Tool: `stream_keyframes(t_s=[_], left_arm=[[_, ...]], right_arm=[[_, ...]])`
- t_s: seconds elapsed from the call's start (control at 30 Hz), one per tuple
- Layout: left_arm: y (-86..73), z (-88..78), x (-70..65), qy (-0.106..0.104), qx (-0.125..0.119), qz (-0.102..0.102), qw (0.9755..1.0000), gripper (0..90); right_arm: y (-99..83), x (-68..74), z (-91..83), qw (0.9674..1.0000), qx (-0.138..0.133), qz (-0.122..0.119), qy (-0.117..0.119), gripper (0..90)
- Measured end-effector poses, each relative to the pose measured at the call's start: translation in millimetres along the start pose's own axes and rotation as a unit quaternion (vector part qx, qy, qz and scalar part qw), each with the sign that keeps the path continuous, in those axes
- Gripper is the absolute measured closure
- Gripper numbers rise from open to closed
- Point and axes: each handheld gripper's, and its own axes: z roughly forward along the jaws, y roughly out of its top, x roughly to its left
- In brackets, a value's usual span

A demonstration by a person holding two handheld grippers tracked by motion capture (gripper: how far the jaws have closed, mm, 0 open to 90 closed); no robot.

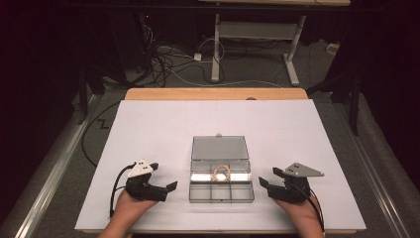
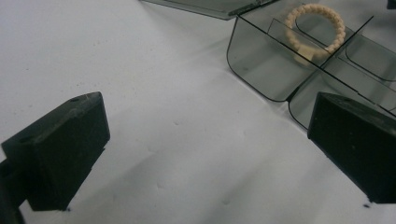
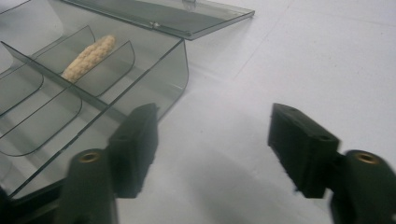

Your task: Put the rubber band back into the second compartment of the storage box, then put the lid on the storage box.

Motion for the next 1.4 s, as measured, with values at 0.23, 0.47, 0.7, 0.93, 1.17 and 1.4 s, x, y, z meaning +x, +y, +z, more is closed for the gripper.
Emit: stream_keyframes(t_s=[0.23,0.47,0.7,0.93,1.17,1.4], left_arm=[[4.9,4.9,3.6,0.001,-0.01,-0.016,0.9998,0.0],[14.3,10.1,12.0,0.002,-0.003,-0.03,0.9996,0.0],[22.2,17.3,14.1,0.006,-0.01,-0.016,0.9998,0.0],[35.0,26.7,19.8,0.004,-0.019,-0.022,0.9996,0.0],[47.6,35.2,24.9,0.005,-0.016,-0.025,0.9996,0.0],[59.5,41.4,28.4,0.006,-0.014,-0.02,0.9997,0.0]], right_arm=[[2.8,-6.7,2.9,0.9999,-0.007,0.015,-0.003,14.3],[8.1,-9.7,6.2,0.9996,-0.015,0.018,-0.016,0.4],[12.4,-13.5,13.1,0.9995,-0.012,0.016,-0.024,0.2],[16.6,-20.6,22.0,0.9995,-0.011,0.018,-0.022,0.2],[24.5,-23.3,30.7,0.9994,-0.013,0.022,-0.023,0.2],[36.7,-24.6,36.9,0.9991,-0.022,0.027,-0.023,0.2]])
